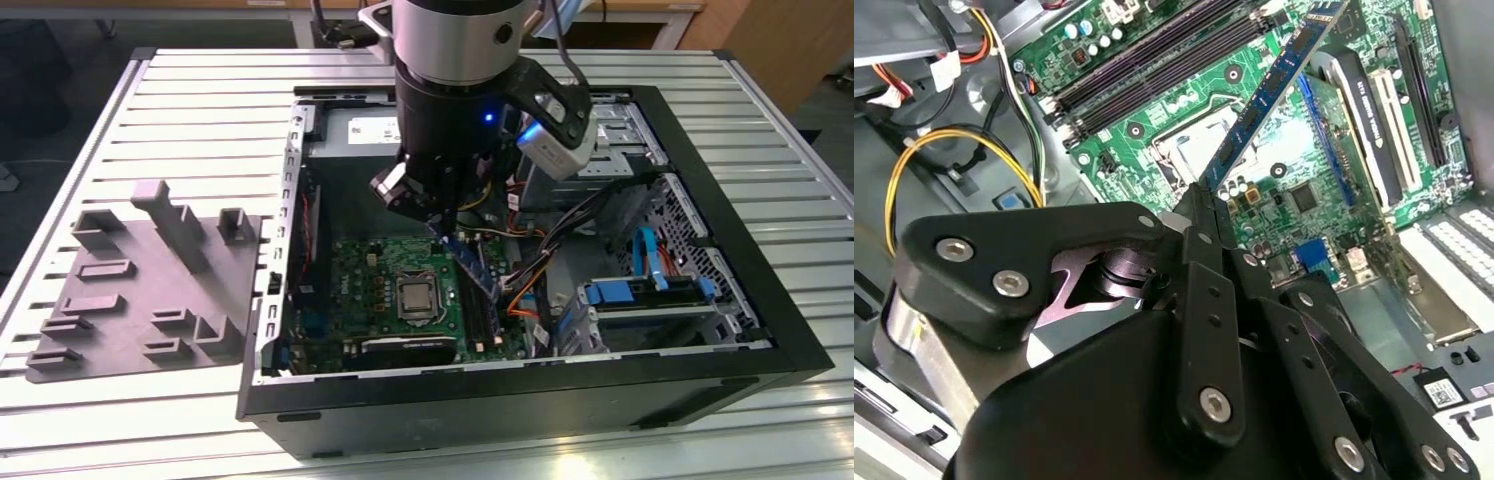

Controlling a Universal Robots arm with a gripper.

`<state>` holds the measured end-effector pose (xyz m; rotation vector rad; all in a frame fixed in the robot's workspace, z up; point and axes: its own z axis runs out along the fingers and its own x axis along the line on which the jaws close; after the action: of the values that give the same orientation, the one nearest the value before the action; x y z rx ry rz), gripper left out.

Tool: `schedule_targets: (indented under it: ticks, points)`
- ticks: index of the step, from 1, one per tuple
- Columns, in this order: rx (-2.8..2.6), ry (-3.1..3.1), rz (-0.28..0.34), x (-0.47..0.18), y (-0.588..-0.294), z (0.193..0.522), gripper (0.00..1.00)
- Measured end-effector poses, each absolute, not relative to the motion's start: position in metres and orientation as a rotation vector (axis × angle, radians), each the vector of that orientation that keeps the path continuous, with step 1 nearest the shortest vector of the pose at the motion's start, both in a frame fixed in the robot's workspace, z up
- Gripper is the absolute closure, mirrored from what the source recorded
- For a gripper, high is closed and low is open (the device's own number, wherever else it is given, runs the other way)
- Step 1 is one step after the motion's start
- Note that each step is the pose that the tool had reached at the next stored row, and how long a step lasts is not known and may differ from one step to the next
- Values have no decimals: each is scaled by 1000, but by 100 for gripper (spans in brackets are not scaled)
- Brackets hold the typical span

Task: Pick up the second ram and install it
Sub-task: 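Insert the second ram into the second slot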

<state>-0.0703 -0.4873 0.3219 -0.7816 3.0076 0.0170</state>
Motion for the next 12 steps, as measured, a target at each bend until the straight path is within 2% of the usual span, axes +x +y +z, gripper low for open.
schedule_targets:
  ticks: [12]
  points:
    - [-685,3031,15,-70,-487,322,89]
